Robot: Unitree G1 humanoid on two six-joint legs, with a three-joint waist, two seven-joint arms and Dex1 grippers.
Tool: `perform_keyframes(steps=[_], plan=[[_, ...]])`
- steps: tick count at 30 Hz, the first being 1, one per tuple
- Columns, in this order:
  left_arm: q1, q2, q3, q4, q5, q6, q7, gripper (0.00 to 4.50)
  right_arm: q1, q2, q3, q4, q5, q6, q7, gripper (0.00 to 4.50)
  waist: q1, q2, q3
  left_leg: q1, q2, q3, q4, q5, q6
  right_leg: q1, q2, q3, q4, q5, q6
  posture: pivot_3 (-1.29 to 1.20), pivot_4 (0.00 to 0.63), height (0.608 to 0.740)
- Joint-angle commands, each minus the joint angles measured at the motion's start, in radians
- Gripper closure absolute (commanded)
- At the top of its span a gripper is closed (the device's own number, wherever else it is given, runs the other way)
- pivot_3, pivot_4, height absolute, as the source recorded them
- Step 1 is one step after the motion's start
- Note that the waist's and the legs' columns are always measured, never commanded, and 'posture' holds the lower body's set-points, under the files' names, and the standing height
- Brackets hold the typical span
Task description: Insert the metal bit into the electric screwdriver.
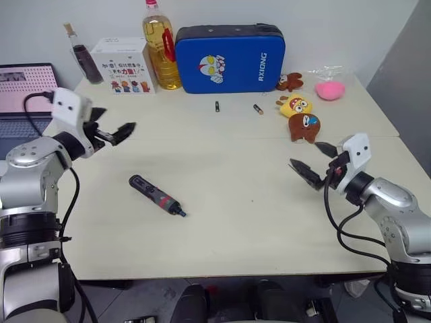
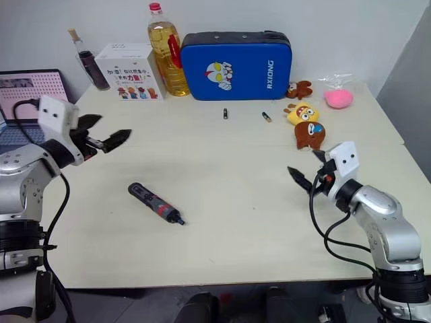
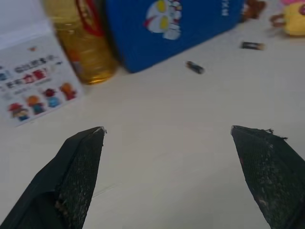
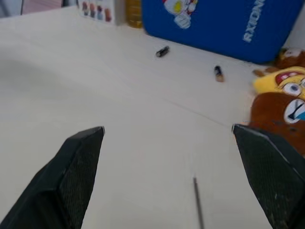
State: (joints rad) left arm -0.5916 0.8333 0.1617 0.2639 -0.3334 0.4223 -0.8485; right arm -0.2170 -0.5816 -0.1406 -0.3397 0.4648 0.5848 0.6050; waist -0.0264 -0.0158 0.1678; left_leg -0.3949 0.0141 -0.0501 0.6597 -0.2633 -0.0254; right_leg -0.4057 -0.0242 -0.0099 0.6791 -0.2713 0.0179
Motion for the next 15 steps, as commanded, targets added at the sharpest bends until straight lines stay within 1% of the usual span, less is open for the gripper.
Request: perform_keyframes(steps=[1,5,7,9,12,13,15], plan=[[-0.008,0.066,-0.109,-0.1,0.012,-0.029,-0.21,0.08,0.017,-0.009,0.016,-0.129,0.089,0.063,0.04,0.0,-0.001,0.0,0.001,0.0,0.0,0.0,0.0,0.0,0.0,-0.001,0.0,0.0,0.0,0.0,0.0,0.0,0.15,0.74],[-0.038,0.103,-0.217,-0.138,0.048,-0.082,-0.373,0.08,0.03,0.0,0.041,-0.184,0.128,0.102,0.045,0.0,-0.002,0.0,0.001,-0.001,0.0,0.0,0.0,0.0,0.0,-0.001,0.001,0.0,0.0,-0.001,-0.001,0.0,0.15,0.74],[-0.11,0.099,-0.279,-0.103,0.088,-0.146,-0.458,0.08,0.045,-0.005,0.066,-0.206,0.127,0.098,0.058,0.0,-0.001,0.0,0.001,-0.001,0.0,0.0,0.0,0.0,0.0,-0.001,0.001,0.0,0.0,-0.001,-0.001,0.0,0.15,0.74],[-0.15,0.11,-0.352,-0.084,0.132,-0.247,-0.581,0.08,0.065,-0.015,0.09,-0.232,0.136,0.102,0.081,0.0,0.004,-0.001,0.001,-0.002,0.0,-0.001,0.001,0.0,0.0,-0.001,0.001,-0.001,0.001,-0.001,-0.001,0.0,0.15,0.74],[-0.177,0.123,-0.447,-0.04,0.203,-0.435,-0.721,0.08,0.092,-0.036,0.131,-0.269,0.147,0.103,0.127,0.0,0.004,-0.001,0.001,-0.002,0.0,0.0,0.001,0.0,0.0,-0.001,0.001,0.0,0.0,-0.001,-0.001,0.0,0.15,0.74],[-0.189,0.125,-0.475,-0.022,0.221,-0.488,-0.747,0.08,0.1,-0.044,0.142,-0.279,0.148,0.101,0.141,0.0,0.002,-0.001,0.002,-0.002,0.0,0.0,0.001,0.0,0.0,-0.001,0.001,0.0,0.0,-0.001,-0.001,0.0,0.15,0.74],[-0.242,0.135,-0.572,0.059,0.273,-0.627,-0.766,0.08,0.108,-0.056,0.177,-0.293,0.135,0.086,0.161,0.0,0.002,-0.001,0.002,-0.002,0.0,0.0,0.001,0.0,0.0,-0.001,0.001,0.0,0.0,-0.001,-0.001,0.0,0.15,0.74]])
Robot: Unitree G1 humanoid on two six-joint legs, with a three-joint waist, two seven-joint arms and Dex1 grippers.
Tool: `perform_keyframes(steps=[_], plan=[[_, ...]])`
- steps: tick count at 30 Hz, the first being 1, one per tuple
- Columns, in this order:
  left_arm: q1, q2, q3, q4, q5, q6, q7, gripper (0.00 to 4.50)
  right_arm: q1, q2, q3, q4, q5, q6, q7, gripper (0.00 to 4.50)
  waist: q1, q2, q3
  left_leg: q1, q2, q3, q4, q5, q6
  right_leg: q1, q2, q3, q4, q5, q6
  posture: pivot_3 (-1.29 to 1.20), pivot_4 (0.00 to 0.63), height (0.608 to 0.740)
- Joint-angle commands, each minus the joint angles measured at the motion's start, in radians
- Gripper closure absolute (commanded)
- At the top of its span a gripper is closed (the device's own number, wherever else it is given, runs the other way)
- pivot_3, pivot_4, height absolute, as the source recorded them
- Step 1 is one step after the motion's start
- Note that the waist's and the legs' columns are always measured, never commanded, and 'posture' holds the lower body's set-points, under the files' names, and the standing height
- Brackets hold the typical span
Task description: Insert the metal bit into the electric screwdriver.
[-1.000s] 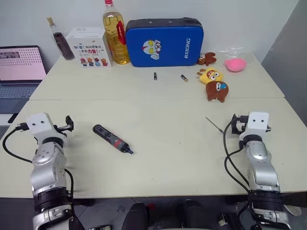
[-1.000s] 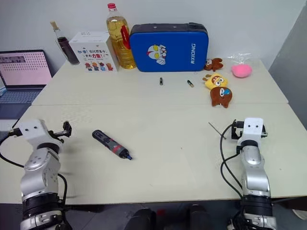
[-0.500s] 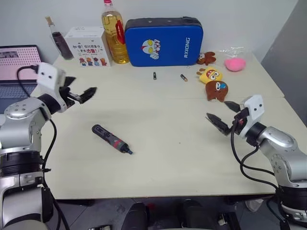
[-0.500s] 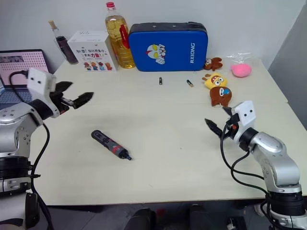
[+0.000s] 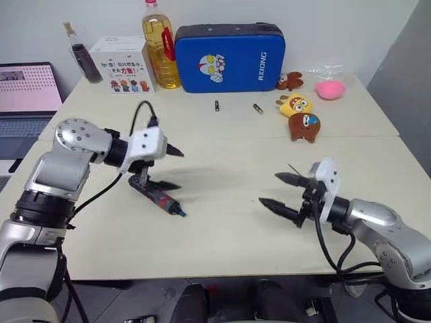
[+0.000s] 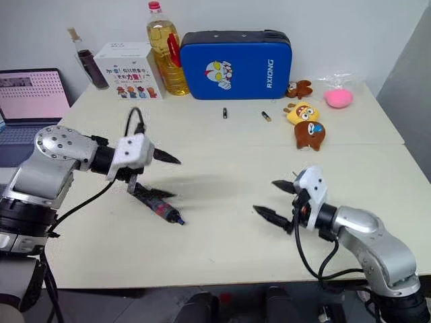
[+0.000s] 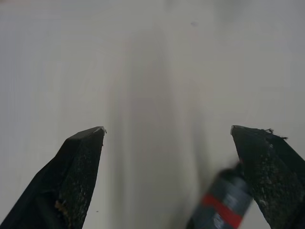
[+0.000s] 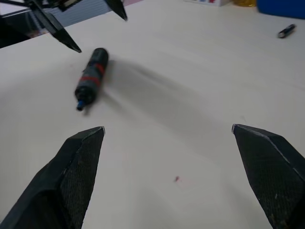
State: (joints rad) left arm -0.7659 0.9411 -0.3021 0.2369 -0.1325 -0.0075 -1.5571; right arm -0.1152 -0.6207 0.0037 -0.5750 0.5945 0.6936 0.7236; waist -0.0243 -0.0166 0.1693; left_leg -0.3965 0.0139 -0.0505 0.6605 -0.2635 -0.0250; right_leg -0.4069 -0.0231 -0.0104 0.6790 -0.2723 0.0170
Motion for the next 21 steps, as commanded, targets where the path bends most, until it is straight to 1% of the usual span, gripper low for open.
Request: perform_keyframes(steps=[1,4,6,8,12,15,18,21], plan=[[-0.099,0.024,-0.147,0.137,0.108,-0.263,-0.057,0.08,0.005,-0.021,0.049,-0.063,-0.004,-0.029,0.046,0.0,0.0,-0.001,0.001,0.0,0.0,0.0,0.0,0.0,0.0,0.0,0.0,0.0,0.0,0.0,0.0,0.0,0.15,0.74],[-0.192,0.005,-0.26,0.291,0.212,-0.442,-0.057,0.08,0.004,-0.015,0.081,-0.091,-0.006,-0.029,0.043,0.0,0.0,-0.002,0.001,0.0,0.001,-0.001,0.001,0.0,0.0,0.0,0.001,-0.001,0.001,0.0,0.0,0.0,0.15,0.74],[-0.226,-0.012,-0.318,0.349,0.229,-0.526,-0.057,0.08,0.008,-0.005,0.098,-0.113,-0.003,-0.025,0.034,0.0,-0.001,-0.002,0.001,0.0,0.0,-0.001,0.001,0.0,0.0,0.0,0.001,-0.001,0.0,0.0,0.0,0.0,0.15,0.74],[-0.24,-0.033,-0.358,0.368,0.22,-0.57,-0.057,0.08,0.019,0.001,0.115,-0.133,-0.011,-0.028,0.024,0.0,-0.002,-0.002,0.001,-0.001,0.0,-0.001,0.0,0.0,0.001,0.0,0.001,0.0,0.0,0.0,0.0,0.0,0.15,0.74],[-0.245,-0.07,-0.397,0.381,0.226,-0.598,-0.057,0.08,0.031,0.023,0.134,-0.157,-0.024,-0.027,-0.01,0.0,-0.001,-0.004,0.002,-0.001,0.0,-0.001,0.002,-0.001,0.001,0.0,0.001,-0.001,0.0,0.0,0.0,0.0,0.15,0.74],[-0.24,-0.088,-0.384,0.368,0.277,-0.608,-0.057,0.08,0.033,0.032,0.138,-0.165,-0.027,-0.022,-0.035,0.0,-0.002,-0.006,0.004,-0.001,0.001,-0.002,0.002,-0.001,0.001,0.0,0.001,-0.001,0.001,0.0,0.0,0.0,0.15,0.74],[-0.244,-0.047,-0.426,0.303,0.275,-0.567,-0.057,0.08,0.032,0.042,0.139,-0.161,-0.025,-0.019,-0.054,0.0,-0.002,-0.007,0.004,-0.001,0.001,-0.002,0.001,-0.001,0.001,0.0,0.001,-0.001,0.001,0.0,0.0,0.0,0.15,0.74],[-0.225,-0.033,-0.415,0.261,0.319,-0.552,-0.057,0.08,0.027,0.054,0.149,-0.156,-0.028,-0.019,-0.071,0.0,-0.003,-0.007,0.004,-0.001,0.001,-0.002,0.001,-0.001,0.001,0.0,0.001,-0.001,0.001,0.0,0.0,0.0,0.15,0.74]])
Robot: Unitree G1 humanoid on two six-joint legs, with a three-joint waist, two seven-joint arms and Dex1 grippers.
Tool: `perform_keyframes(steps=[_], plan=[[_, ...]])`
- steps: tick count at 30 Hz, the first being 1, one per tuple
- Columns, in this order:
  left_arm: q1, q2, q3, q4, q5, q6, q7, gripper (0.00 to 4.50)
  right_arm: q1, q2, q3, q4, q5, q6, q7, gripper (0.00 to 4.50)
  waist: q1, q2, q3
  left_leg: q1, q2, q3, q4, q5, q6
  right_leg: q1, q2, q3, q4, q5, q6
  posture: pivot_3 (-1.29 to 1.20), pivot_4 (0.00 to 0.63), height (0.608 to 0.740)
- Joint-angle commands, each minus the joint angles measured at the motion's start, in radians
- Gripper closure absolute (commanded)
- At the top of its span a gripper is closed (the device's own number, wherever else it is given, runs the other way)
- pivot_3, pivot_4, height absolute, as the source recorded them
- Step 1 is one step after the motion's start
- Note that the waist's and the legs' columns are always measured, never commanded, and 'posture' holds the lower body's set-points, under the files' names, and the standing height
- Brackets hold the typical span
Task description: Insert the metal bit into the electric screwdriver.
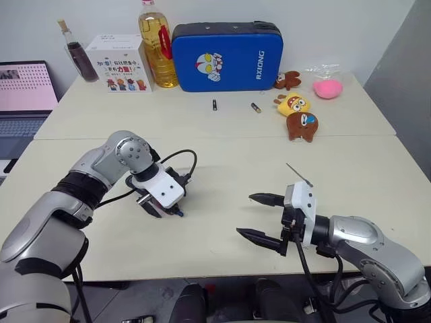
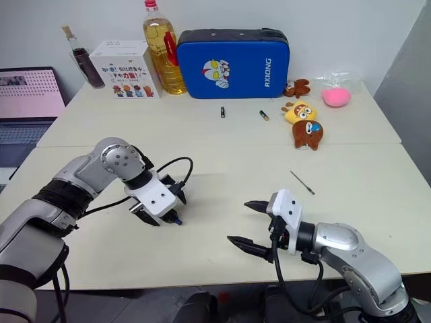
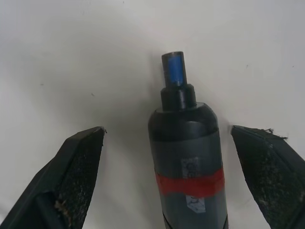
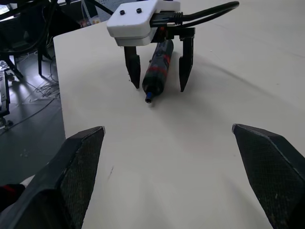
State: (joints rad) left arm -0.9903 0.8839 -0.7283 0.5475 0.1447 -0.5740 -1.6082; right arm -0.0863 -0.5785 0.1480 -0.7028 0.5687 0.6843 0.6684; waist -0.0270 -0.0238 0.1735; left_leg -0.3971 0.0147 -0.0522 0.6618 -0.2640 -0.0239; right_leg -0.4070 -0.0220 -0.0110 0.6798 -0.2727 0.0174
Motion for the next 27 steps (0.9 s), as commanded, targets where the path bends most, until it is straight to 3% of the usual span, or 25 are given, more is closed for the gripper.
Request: perform_keyframes(steps=[1,12,24,27], plan=[[0.011,0.019,0.024,-0.06,0.061,0.026,-0.001,0.08,-0.007,0.015,0.005,-0.023,-0.001,-0.01,-0.019,0.0,0.0,0.0,0.0,0.0,0.0,0.0,0.0,0.0,0.0,0.0,0.0,0.0,0.0,0.0,0.0,0.0,0.15,0.74],[0.076,-0.054,0.077,-0.156,0.186,0.155,0.062,0.08,-0.013,0.023,0.011,-0.031,0.006,0.0,-0.041,0.0,0.009,0.0,0.0,0.001,-0.001,0.0,0.001,0.0,0.0,0.001,-0.001,0.0,0.001,0.0,0.0,0.0,0.15,0.74],[0.169,-0.052,0.126,-0.292,0.159,0.267,-0.005,0.08,-0.02,0.019,-0.003,-0.041,0.026,0.015,-0.04,0.0,0.011,0.003,-0.002,0.002,-0.001,0.001,0.001,0.0,0.0,0.002,-0.001,0.001,0.001,0.0,0.0,0.0,0.15,0.74],[0.172,-0.036,0.108,-0.318,0.132,0.303,-0.006,0.55,-0.038,0.023,-0.009,-0.032,0.038,0.024,-0.036,0.0,0.01,0.003,-0.002,0.002,-0.001,0.001,0.001,0.0,0.0,0.002,-0.001,0.001,0.001,0.0,0.0,0.0,0.15,0.74]])
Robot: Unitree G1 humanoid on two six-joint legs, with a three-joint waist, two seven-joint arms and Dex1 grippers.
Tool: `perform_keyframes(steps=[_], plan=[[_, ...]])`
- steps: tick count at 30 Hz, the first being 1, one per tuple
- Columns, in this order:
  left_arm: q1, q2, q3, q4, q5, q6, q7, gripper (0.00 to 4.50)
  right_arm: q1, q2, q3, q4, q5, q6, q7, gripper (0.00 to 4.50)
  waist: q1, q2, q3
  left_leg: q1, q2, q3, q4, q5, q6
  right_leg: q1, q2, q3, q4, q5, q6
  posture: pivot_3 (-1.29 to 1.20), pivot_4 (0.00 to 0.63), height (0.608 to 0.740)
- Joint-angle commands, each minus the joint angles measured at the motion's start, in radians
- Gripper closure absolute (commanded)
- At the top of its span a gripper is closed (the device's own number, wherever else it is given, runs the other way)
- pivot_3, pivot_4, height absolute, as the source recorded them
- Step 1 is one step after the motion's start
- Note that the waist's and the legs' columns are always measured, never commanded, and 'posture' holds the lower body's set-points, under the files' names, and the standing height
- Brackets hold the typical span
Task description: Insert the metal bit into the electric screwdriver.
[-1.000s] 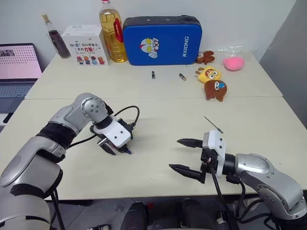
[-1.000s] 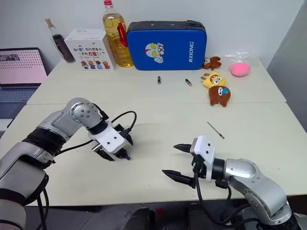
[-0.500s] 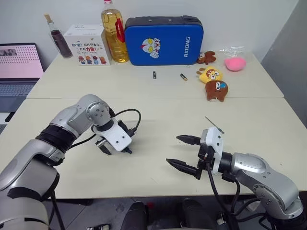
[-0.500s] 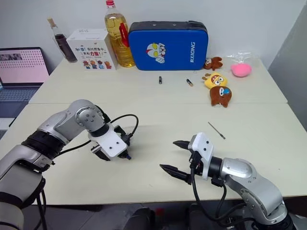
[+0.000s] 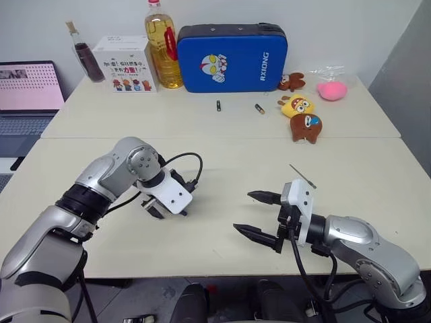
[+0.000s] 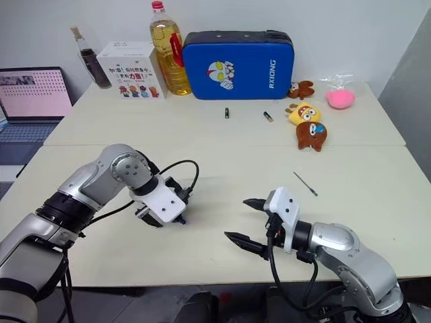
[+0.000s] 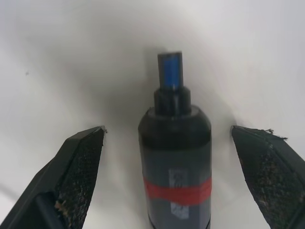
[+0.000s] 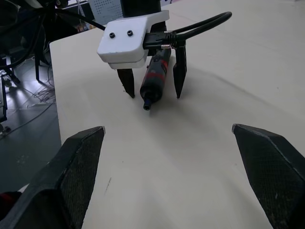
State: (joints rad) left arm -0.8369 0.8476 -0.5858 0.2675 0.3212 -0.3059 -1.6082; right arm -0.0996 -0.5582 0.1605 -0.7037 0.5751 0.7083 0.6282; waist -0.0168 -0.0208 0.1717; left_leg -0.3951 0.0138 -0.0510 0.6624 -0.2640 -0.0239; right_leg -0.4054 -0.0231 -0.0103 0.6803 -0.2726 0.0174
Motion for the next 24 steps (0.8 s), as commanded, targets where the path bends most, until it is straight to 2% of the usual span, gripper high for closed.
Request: perform_keyframes(steps=[1,7,13,18,23,24], plan=[[0.018,0.01,-0.046,-0.045,-0.056,0.041,-0.006,0.82,-0.027,0.005,-0.023,-0.033,0.037,0.003,0.004,0.0,0.0,0.0,0.0,0.0,0.0,0.0,0.0,0.0,0.0,0.0,0.0,0.0,0.0,0.0,0.0,0.0,0.15,0.74],[0.009,0.01,-0.046,-0.015,-0.032,0.025,-0.006,2.0,-0.026,-0.002,-0.022,-0.071,0.065,0.018,-0.001,0.0,0.001,0.0,0.0,0.0,0.0,-0.001,0.0,0.0,0.0,0.0,0.0,0.0,0.0,0.0,0.0,0.0,0.15,0.74],[-0.003,-0.008,-0.038,0.018,-0.009,0.002,-0.005,2.88,-0.021,-0.013,-0.025,-0.08,0.072,0.018,0.002,0.0,0.001,0.002,-0.001,0.001,0.0,0.0,0.0,0.0,0.0,0.001,0.0,0.0,0.0,0.0,0.0,0.0,0.15,0.74],[-0.003,-0.029,-0.031,0.031,-0.003,-0.018,0.022,2.88,-0.016,-0.019,-0.026,-0.079,0.07,0.01,-0.001,0.0,0.005,0.005,-0.003,0.001,0.0,-0.001,0.0,0.0,0.0,0.001,0.0,0.0,0.001,0.0,0.0,0.0,0.15,0.74],[-0.002,-0.004,-0.042,0.026,-0.034,-0.046,-0.006,2.88,-0.015,-0.02,-0.026,-0.08,0.07,0.009,-0.003,0.0,0.01,0.006,-0.004,0.001,0.0,0.0,0.0,0.0,0.0,0.001,0.0,0.0,0.001,0.0,0.0,0.0,0.15,0.74],[-0.002,-0.005,-0.037,0.032,-0.029,-0.043,-0.006,2.18,-0.016,-0.02,-0.025,-0.08,0.069,0.009,-0.005,0.0,0.01,0.006,-0.004,0.001,0.0,0.0,0.0,0.0,0.0,0.001,0.0,0.0,0.001,0.0,0.0,0.0,0.15,0.74]])
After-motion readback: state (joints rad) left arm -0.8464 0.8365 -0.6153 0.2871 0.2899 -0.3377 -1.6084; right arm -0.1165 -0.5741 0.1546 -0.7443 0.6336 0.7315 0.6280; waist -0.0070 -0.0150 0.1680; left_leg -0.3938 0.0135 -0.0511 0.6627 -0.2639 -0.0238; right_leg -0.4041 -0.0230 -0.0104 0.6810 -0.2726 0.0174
